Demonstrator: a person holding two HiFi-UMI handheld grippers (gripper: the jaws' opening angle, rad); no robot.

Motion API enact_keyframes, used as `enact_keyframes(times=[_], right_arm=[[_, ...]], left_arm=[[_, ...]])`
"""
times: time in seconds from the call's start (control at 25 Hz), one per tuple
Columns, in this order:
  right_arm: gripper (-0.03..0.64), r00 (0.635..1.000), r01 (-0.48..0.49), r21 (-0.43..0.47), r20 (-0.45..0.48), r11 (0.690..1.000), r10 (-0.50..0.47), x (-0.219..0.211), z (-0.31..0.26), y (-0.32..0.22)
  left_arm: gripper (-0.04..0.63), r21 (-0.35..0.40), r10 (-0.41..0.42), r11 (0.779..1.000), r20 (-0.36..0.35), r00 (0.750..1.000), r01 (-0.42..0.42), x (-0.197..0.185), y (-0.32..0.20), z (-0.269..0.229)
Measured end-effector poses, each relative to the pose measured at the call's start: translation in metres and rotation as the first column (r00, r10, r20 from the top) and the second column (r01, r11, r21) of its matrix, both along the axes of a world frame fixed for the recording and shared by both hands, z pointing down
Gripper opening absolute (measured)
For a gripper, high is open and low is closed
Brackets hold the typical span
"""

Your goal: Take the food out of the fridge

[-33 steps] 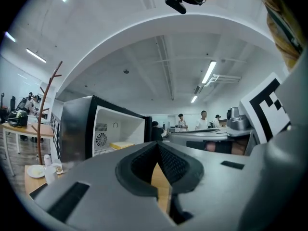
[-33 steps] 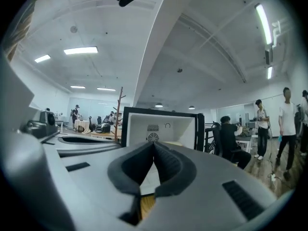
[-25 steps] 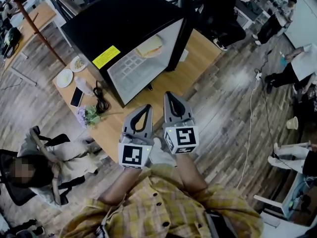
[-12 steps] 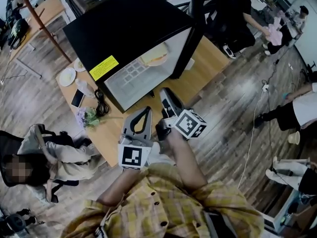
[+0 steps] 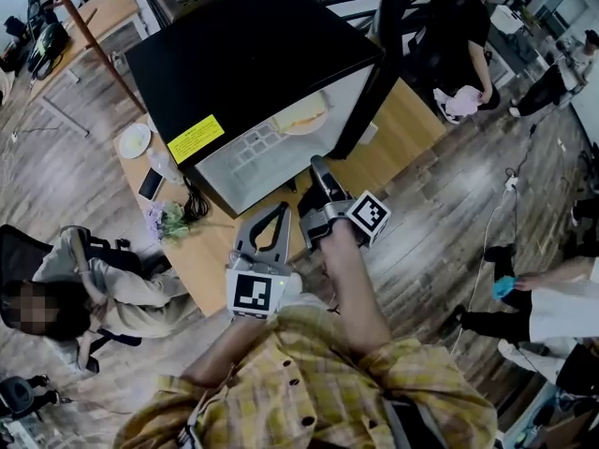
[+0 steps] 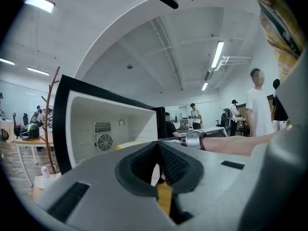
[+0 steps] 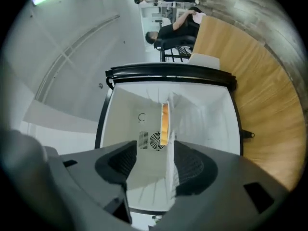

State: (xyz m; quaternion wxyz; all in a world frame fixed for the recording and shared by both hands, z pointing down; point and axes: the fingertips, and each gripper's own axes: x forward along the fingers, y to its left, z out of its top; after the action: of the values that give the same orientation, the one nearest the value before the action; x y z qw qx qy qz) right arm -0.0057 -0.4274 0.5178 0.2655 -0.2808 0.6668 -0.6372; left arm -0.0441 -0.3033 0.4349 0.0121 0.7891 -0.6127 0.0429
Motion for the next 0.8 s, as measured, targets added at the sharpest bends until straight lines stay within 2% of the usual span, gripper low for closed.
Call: enact_keyframes(times=[0.2,0.4,0.56,0.8], right_arm=[[0.242,1.000,-0.009,-0.108,0.014,0.994,0.010,-0.004,0.025,-0.026],[0.239,1.000,0.002,-0.119,0.009,0.993,-0.001,-0.015,0.030,-0.050],[0.201,1.000,0.011,-0.140,0.003,0.990,-0.011,-0.023,0.033,-0.071],[0.153,1.000,0.006,-0.168,-0.009,0.986,-0.008,-0.033,0.039,-0.093]], left_arm=[[0.008,-0.021,0.001,1.000,-0.007,1.000,-0.001,-0.002,-0.008,0.004],[0.008,-0.050,0.000,0.999,-0.004,1.000,0.000,-0.004,-0.011,0.011],[0.008,-0.087,-0.008,0.996,-0.029,1.000,0.006,-0.004,-0.021,0.017],[0.008,-0.099,-0.020,0.995,-0.036,0.999,0.016,-0.014,-0.032,0.017]])
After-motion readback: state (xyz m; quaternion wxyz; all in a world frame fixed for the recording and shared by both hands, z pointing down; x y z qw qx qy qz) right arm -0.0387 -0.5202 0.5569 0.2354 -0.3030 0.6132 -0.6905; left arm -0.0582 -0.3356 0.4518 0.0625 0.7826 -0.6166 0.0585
